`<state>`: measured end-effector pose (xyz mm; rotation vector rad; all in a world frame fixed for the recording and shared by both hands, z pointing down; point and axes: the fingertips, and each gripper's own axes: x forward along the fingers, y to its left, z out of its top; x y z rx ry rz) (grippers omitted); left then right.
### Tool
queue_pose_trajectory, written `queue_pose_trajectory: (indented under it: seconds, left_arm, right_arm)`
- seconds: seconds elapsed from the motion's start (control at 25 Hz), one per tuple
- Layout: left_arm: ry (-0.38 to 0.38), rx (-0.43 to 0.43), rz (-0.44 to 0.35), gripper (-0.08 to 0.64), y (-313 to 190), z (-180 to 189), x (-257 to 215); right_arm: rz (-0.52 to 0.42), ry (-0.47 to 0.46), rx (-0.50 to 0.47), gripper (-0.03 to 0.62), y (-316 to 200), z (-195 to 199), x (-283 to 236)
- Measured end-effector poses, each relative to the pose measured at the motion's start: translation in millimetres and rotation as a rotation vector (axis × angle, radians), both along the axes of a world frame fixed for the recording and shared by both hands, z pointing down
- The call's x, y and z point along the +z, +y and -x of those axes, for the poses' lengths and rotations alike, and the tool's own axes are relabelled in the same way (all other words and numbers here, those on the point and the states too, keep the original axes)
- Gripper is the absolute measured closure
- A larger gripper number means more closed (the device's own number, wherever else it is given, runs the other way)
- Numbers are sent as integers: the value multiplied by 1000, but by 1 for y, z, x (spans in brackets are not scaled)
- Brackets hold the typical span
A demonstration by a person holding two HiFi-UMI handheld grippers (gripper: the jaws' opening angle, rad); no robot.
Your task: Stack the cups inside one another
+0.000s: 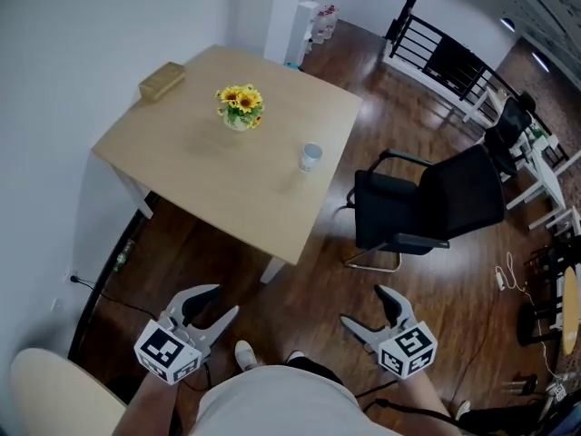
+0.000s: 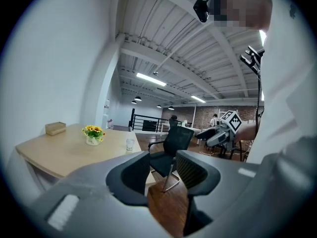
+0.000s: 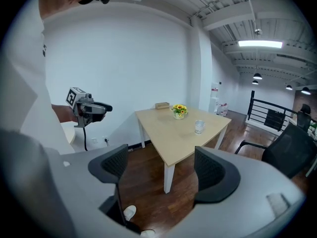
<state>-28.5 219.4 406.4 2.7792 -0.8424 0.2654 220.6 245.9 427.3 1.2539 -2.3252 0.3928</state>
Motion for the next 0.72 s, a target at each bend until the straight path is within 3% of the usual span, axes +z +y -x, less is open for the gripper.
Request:
queue_pose_trajectory:
  seconds: [0.24, 0.72]
  left_arm:
    - [10, 2, -33, 382, 15, -23, -16]
    - [-7, 62, -2, 382, 41, -80, -8]
  right_arm:
    - [-33, 26, -28, 178, 20, -8, -10]
    - [-29, 12, -2, 178, 56, -46, -6]
